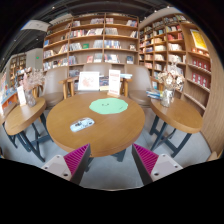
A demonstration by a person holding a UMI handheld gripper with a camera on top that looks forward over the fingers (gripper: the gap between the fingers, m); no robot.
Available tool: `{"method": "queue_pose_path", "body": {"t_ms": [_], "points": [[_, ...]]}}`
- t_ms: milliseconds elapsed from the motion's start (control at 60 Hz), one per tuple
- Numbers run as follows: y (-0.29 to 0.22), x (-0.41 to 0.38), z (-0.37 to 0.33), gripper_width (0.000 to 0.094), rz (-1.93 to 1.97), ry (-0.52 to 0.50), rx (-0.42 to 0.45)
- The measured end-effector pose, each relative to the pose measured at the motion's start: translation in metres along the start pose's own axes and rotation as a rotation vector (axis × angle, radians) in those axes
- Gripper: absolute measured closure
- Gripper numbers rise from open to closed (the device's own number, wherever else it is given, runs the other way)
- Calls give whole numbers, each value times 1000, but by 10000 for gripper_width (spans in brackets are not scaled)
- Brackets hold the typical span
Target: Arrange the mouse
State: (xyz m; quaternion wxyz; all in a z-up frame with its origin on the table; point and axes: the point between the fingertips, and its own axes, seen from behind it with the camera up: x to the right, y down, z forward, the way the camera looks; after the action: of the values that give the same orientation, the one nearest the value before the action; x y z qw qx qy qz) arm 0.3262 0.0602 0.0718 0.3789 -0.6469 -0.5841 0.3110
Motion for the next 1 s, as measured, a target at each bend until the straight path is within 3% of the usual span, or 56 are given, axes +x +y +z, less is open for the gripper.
{"method": "queue_pose_path", "body": {"t_ms": [650, 1000], "points": [[25, -151, 46, 80, -80, -137, -40], [14, -166, 118, 81, -71, -90, -58]]}}
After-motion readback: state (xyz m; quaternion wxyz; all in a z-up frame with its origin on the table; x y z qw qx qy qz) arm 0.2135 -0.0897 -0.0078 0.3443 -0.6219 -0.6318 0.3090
